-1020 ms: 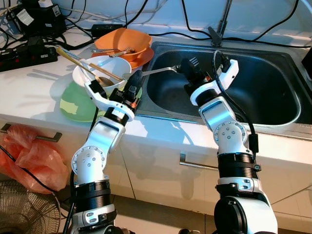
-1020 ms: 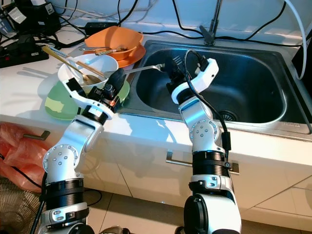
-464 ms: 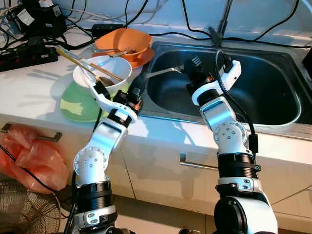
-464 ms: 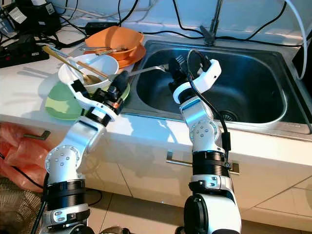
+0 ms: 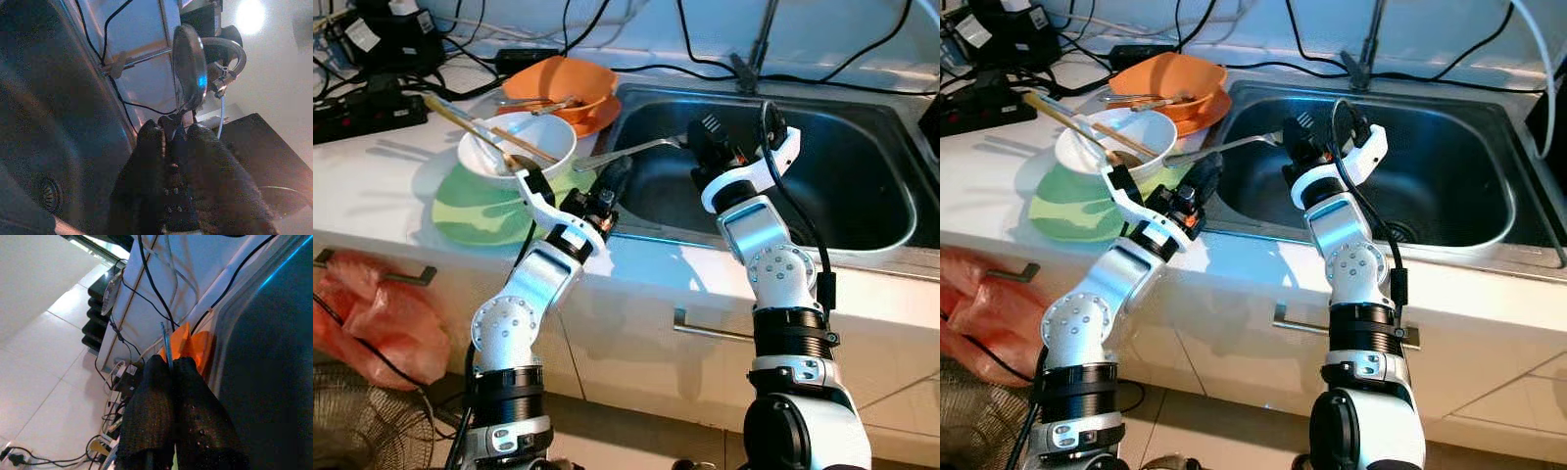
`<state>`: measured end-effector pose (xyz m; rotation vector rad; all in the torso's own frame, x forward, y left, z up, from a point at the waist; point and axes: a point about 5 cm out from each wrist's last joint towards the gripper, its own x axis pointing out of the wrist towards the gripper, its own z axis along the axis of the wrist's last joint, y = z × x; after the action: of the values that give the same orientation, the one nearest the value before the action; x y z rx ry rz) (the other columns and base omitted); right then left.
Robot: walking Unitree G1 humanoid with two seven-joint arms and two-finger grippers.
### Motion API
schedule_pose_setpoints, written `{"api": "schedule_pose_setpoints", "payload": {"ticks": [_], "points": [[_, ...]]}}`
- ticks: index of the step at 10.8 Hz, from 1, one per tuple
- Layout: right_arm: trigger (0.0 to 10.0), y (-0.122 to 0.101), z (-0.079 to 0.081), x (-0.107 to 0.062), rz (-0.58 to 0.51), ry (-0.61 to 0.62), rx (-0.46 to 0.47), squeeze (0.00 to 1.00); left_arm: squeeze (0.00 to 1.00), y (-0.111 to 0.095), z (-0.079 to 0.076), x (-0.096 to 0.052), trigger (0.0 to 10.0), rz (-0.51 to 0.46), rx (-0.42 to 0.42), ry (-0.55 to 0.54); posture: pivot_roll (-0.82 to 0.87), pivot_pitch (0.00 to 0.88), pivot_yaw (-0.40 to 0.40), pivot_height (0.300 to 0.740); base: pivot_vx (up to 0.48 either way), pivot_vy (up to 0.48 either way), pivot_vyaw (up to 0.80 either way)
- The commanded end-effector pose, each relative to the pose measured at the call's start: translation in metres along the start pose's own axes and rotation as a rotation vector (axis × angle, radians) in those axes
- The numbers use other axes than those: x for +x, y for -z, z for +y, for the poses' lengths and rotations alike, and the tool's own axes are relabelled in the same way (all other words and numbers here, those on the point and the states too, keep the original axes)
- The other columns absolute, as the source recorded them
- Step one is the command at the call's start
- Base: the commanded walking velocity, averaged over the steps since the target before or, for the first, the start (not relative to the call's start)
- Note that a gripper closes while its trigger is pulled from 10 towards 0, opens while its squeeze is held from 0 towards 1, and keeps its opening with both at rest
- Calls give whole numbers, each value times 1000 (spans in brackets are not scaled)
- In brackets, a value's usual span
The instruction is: Kitchen organization
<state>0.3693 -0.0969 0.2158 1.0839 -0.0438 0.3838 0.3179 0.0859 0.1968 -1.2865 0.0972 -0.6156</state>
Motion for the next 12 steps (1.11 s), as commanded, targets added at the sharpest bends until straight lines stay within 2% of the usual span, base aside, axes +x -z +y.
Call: {"api": "schedule_pose_setpoints", "payload": {"ticks": [1, 3, 5, 6, 7, 8, 9, 11, 12], "points": [[0, 19, 18, 6, 16, -39, 83, 0, 1000, 8, 2, 2, 10000, 14, -40, -14, 73, 86, 38, 740, 0, 0, 0], [0, 7, 7, 7, -67, 82, 17, 0, 1000, 9, 5, -1, 10000, 42, 6, -53, 79, 84, 40, 740, 0, 0, 0], [0, -15, -12, 8, -156, 213, -80, 0, 1000, 5, 8, -9, 10000, 64, 109, -83, 90, 84, 42, 740, 0, 0, 0], [0, -31, -24, 6, -204, 274, -145, 0, 1000, 6, 9, -15, 10000, 108, 214, -104, 99, 87, 45, 740, 0, 0, 0], [0, -38, -27, 4, -225, 300, -235, 0, 1000, 7, 10, -17, 10000, 158, 365, -126, 103, 89, 49, 740, 0, 0, 0], [0, -45, -34, 2, -247, 335, -294, 0, 1000, 5, 11, -18, 10000, 212, 620, -147, 106, 93, 50, 740, 0, 0, 0], [0, -49, -44, -1, -240, 398, -406, 0, 1000, 1, 11, -18, 10000, 224, 739, -156, 111, 96, 52, 740, 0, 0, 0], [0, -51, -59, -7, -234, 479, -580, 0, 1000, -1, 9, -16, 10000, 226, 856, -160, 116, 100, 57, 740, 0, 0, 0], [0, -51, -65, -8, -224, 502, -636, 0, 1000, 0, 8, -16, 10000, 235, 898, -149, 121, 101, 60, 740, 0, 0, 0]]}}
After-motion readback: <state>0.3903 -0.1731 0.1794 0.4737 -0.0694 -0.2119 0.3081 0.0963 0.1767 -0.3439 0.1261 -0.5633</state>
